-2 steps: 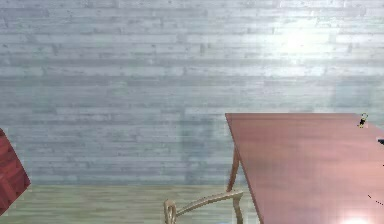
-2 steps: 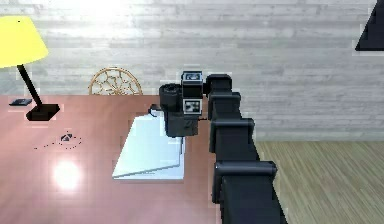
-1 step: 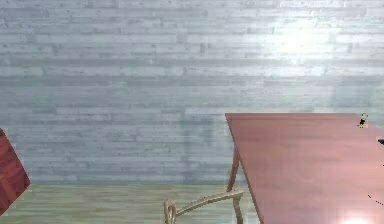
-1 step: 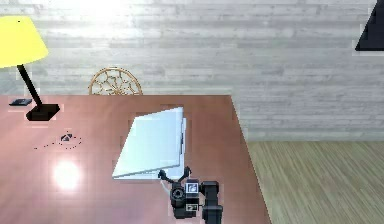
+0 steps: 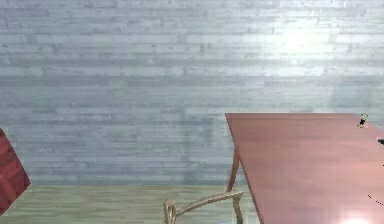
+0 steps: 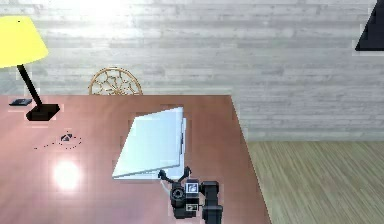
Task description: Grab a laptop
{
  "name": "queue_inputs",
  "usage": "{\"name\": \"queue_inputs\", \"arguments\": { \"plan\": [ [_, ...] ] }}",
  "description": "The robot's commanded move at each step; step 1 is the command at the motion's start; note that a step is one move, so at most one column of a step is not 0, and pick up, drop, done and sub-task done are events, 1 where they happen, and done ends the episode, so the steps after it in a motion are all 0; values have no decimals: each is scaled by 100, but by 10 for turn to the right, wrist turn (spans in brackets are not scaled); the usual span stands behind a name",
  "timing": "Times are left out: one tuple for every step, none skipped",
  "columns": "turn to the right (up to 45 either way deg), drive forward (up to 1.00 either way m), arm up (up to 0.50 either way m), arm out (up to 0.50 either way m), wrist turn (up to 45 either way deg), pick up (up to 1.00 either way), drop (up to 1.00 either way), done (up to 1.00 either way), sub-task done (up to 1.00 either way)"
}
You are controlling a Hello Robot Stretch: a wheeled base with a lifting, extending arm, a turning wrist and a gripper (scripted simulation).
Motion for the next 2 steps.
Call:
{"name": "queue_inputs", "arguments": {
  "plan": [
    [0,0,10,0,0,0,0,0,0],
    [0,0,0,0,0,0,0,100,0]
  ]
}}
